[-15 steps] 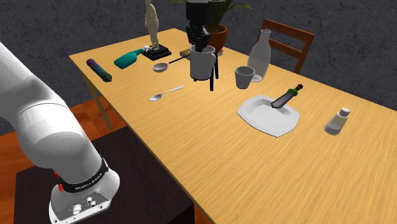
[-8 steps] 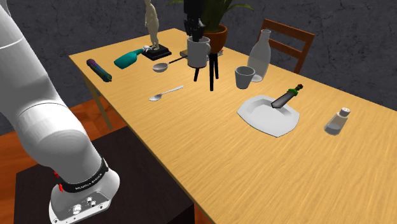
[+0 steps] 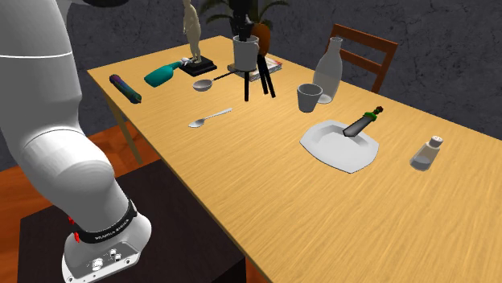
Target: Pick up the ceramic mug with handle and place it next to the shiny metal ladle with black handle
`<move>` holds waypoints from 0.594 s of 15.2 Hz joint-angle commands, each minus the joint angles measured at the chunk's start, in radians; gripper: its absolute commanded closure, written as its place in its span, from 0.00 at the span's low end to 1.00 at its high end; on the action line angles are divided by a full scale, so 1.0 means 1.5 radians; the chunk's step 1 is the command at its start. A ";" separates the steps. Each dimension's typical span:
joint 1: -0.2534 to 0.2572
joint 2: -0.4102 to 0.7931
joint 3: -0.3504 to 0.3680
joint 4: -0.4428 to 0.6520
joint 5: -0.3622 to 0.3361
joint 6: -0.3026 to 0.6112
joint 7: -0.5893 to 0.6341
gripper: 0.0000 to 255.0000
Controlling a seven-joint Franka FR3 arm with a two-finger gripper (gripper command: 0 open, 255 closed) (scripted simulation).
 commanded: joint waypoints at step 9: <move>0.060 0.190 0.014 0.258 -0.024 -0.071 0.061 1.00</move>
